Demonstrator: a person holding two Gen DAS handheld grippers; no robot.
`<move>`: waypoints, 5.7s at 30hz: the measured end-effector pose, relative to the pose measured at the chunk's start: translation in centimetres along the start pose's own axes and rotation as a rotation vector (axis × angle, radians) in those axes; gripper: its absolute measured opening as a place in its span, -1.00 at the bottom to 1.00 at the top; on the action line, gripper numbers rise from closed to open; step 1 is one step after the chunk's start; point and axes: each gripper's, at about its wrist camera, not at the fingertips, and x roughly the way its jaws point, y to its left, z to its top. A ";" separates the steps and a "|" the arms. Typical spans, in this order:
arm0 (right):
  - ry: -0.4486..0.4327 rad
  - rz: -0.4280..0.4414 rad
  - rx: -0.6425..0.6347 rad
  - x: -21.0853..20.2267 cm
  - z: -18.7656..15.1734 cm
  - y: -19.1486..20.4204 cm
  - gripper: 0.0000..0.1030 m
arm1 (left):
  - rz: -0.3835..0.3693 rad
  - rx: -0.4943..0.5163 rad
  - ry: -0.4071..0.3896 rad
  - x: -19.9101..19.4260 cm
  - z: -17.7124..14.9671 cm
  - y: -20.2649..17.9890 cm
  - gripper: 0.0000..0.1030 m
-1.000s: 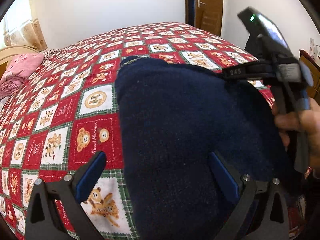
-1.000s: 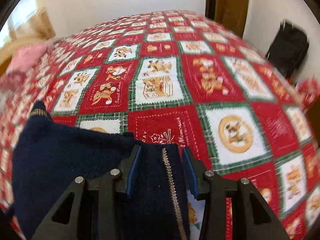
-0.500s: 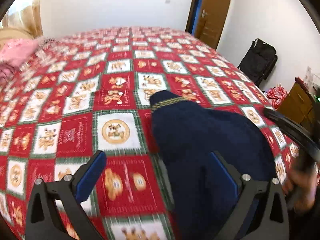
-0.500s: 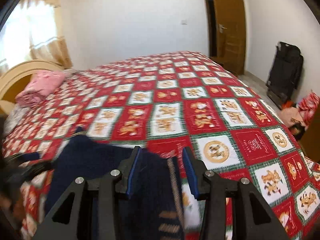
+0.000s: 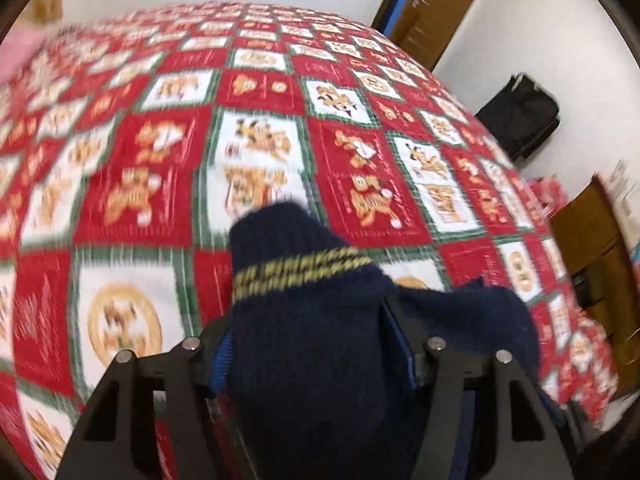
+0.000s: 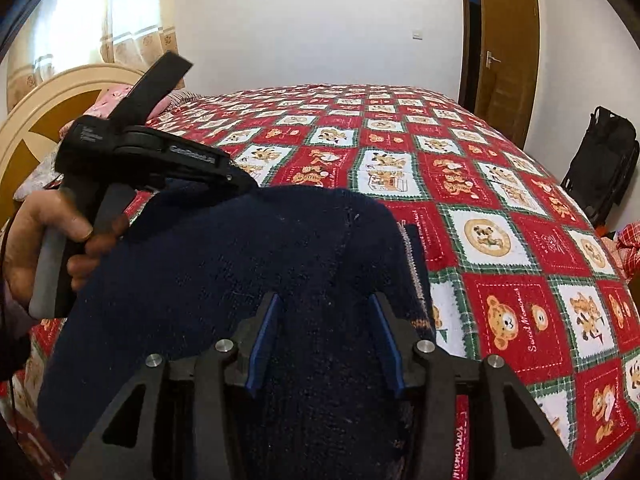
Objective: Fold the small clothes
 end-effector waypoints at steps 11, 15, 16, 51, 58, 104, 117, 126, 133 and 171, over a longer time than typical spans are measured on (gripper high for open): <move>0.027 -0.026 0.026 -0.5 0.2 0.3 0.06 | 0.301 0.215 -0.166 -6.7 -1.0 -2.7 0.94; 0.031 0.017 0.143 -3.2 0.4 -0.3 0.25 | 0.327 0.236 -0.231 -10.0 -3.0 -3.1 0.97; 0.017 0.032 0.169 -4.1 0.2 -0.4 0.26 | 0.330 0.230 -0.231 -10.5 -3.5 -3.0 0.97; 0.041 0.034 0.428 -8.0 -1.7 -6.1 0.28 | 0.194 0.048 -0.123 -10.6 -13.4 -1.7 0.97; 0.130 0.075 0.446 -1.3 -1.7 -5.7 0.37 | 0.205 0.097 -0.102 -8.8 -12.0 -3.0 1.00; -0.020 0.012 0.187 -5.1 -2.8 1.6 -0.18 | 0.036 0.121 -0.198 -9.5 -12.9 -4.8 -0.15; -0.014 0.118 0.146 -7.1 -1.8 7.4 -0.21 | 0.076 0.111 -0.215 -12.6 -14.4 -3.1 -0.16; -0.038 0.230 -0.014 -6.6 0.3 15.6 -0.36 | 0.162 0.036 -0.239 -15.0 -15.5 1.8 -0.18; -0.026 0.259 -0.034 -4.9 1.1 17.7 -0.38 | 0.189 -0.087 -0.251 -16.4 -16.3 6.7 -0.19; -0.021 0.468 -0.095 -2.8 5.5 24.7 -0.15 | 0.216 -0.143 -0.390 -21.5 -15.6 11.2 -0.20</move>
